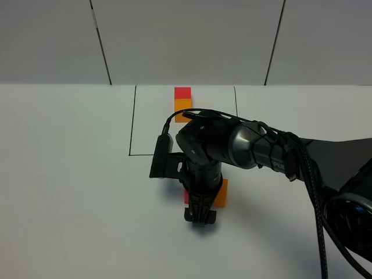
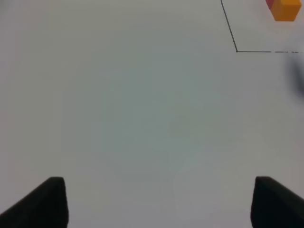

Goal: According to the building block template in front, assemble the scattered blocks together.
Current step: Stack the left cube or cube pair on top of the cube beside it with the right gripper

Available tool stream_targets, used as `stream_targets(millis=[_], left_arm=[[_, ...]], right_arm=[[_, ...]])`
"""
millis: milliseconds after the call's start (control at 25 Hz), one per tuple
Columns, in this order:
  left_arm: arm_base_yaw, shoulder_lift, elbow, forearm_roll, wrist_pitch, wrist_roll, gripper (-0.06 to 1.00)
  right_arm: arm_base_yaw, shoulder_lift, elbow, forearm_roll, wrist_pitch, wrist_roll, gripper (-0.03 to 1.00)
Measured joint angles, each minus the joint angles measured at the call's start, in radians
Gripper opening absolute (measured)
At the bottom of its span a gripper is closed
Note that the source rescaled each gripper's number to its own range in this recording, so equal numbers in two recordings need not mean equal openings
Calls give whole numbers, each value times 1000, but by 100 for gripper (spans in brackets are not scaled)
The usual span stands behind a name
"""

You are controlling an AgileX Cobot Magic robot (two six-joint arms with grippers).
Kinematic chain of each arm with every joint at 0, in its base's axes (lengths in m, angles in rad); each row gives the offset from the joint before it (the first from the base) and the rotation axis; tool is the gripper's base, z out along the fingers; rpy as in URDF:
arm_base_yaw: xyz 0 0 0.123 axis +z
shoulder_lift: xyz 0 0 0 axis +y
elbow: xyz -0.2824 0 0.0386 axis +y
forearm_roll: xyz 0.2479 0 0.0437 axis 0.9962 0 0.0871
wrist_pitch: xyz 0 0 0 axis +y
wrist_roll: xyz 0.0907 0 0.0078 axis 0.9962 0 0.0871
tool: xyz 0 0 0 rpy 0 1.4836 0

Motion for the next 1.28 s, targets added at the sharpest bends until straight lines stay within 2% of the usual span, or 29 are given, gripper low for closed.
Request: stream_targets(millis=[200,360,480,760,1080,1280], left_arm=[[0,0,0,0,0,0,65],[0,0,0,0,0,0,65],[0,0,0,0,0,0,65],[0,0,0,0,0,0,65],[0,0,0,0,0,0,65],[0,0,0,0,0,0,65]], right_arm=[[-2,2,-5,4,6,0,80],[-2,3,-5,8,10,-1,69],[-2,3,-5,9,7,-1,54],[-2,7,-5,6,2,-1,4],[-2,7,-5,5,2,0,2],[-2,3,-5,3,11,65,2]])
